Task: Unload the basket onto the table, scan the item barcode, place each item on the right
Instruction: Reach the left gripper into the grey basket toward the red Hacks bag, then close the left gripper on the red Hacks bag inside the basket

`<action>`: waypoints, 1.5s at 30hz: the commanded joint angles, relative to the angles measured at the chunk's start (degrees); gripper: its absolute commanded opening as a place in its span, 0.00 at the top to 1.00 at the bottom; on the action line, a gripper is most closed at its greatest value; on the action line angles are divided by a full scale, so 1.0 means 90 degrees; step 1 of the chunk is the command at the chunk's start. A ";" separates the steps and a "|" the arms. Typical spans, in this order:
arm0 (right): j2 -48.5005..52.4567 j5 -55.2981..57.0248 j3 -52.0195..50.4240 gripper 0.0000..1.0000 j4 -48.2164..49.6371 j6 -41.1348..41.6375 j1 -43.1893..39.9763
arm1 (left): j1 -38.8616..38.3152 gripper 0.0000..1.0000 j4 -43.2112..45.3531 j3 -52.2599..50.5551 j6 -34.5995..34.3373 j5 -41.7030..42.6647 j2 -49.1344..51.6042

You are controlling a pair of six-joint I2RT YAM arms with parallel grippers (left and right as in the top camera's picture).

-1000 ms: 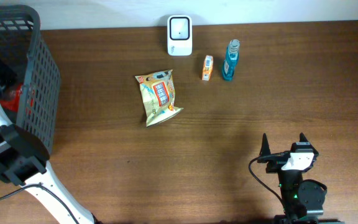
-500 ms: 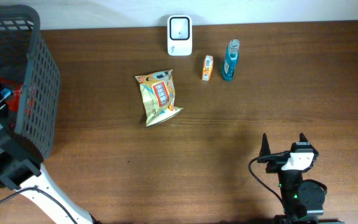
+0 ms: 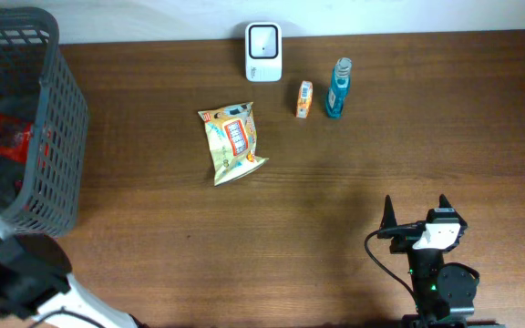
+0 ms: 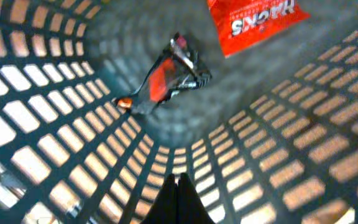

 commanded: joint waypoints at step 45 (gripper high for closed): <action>-0.0019 0.0078 -0.0046 0.01 -0.0027 0.0002 -0.0029 | 0.0063 1.00 0.0000 -0.3483 -0.0831 0.0053 -0.3121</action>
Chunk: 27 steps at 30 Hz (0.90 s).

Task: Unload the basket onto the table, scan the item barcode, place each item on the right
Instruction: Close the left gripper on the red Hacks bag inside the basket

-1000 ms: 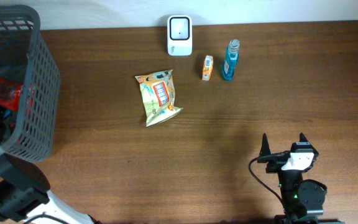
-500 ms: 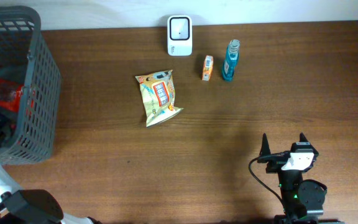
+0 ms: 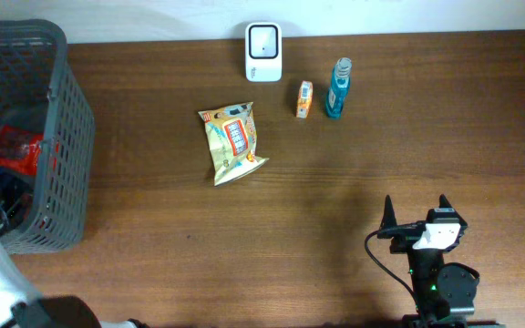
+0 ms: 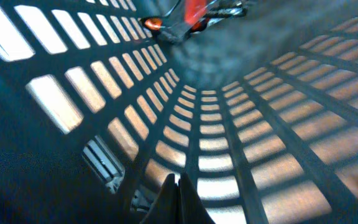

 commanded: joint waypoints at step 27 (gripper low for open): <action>-0.0019 0.0078 -0.0046 0.01 -0.0027 0.0000 -0.0029 | 0.0005 0.03 0.5134 -0.0036 0.0172 0.0413 0.0763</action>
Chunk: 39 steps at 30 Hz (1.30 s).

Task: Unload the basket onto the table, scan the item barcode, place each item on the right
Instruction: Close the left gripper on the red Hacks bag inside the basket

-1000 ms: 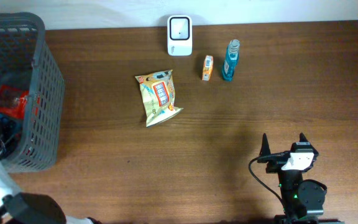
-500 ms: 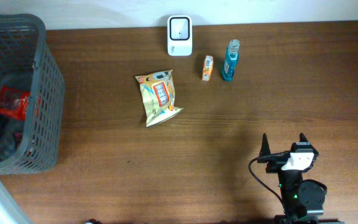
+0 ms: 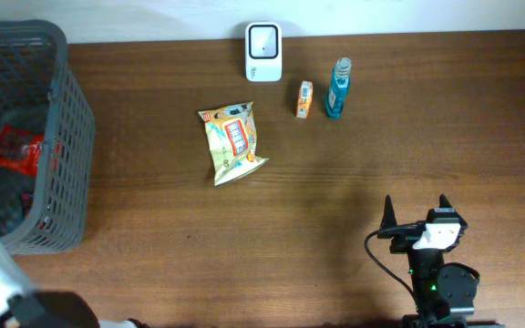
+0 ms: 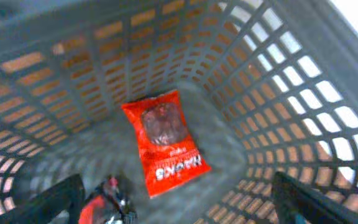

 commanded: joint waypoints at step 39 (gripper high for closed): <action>-0.0019 0.0078 -0.0046 0.02 -0.0027 0.0000 -0.0029 | -0.0452 0.27 0.0627 0.0000 0.1955 -0.0163 0.3444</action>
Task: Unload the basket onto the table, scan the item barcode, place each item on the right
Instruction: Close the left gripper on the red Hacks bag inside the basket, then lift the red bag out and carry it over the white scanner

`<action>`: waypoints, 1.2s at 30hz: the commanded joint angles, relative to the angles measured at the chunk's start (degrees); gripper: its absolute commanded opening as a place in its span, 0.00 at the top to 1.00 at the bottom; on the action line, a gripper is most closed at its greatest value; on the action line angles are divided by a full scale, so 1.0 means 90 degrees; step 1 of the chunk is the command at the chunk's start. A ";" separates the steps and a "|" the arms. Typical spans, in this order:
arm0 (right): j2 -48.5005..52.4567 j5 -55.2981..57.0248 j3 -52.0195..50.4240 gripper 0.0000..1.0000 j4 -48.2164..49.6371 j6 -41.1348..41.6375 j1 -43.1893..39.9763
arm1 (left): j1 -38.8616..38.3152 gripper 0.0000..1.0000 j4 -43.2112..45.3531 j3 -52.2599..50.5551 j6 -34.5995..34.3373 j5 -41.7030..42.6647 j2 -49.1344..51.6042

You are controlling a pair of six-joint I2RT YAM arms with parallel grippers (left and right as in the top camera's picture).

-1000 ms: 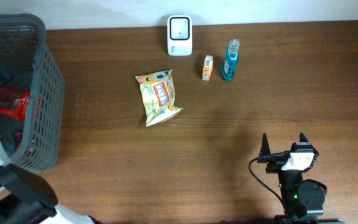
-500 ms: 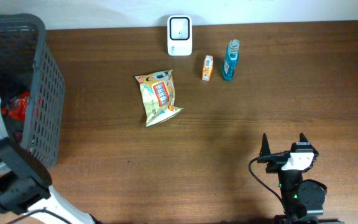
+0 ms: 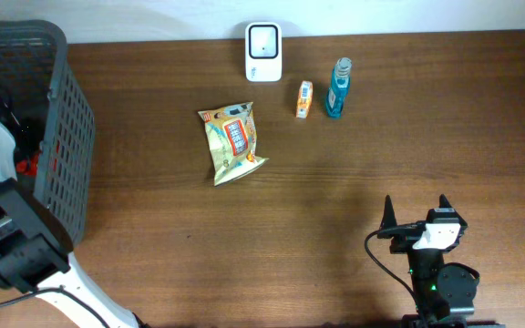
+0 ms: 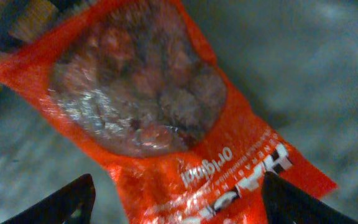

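Observation:
A red snack bag (image 4: 166, 118) with a clear window and white lettering lies on the floor of the grey basket (image 3: 62, 118). My left gripper (image 4: 178, 182) hangs close above it, open, with one dark finger on each side of the bag's lower part. In the overhead view my white left arm reaches into the basket and hides the gripper. The white scanner (image 3: 263, 52) stands at the table's far edge. My right gripper (image 3: 416, 210) rests open near the front right, holding nothing.
On the table lie a yellow snack bag (image 3: 233, 141), a small orange box (image 3: 304, 98) and a blue bottle (image 3: 338, 88), all near the scanner. The basket's slatted walls surround my left gripper.
My left gripper has come down from high above the red bag to just over it; the bag now fills the wrist view. The jaws are still open. The right arm has not moved.
My left gripper was shut inside the basket, with the red bag and a dark wrapper ahead. Then it was shut close to the basket wall. Then it stood open high over the red bag, and now it is low over that bag, fingers astride it.

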 commanded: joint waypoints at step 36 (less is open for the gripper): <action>-0.0019 0.0078 -0.0046 0.02 -0.0027 0.0000 -0.0029 | 0.0036 1.00 0.0015 0.0148 0.0223 0.0646 0.0573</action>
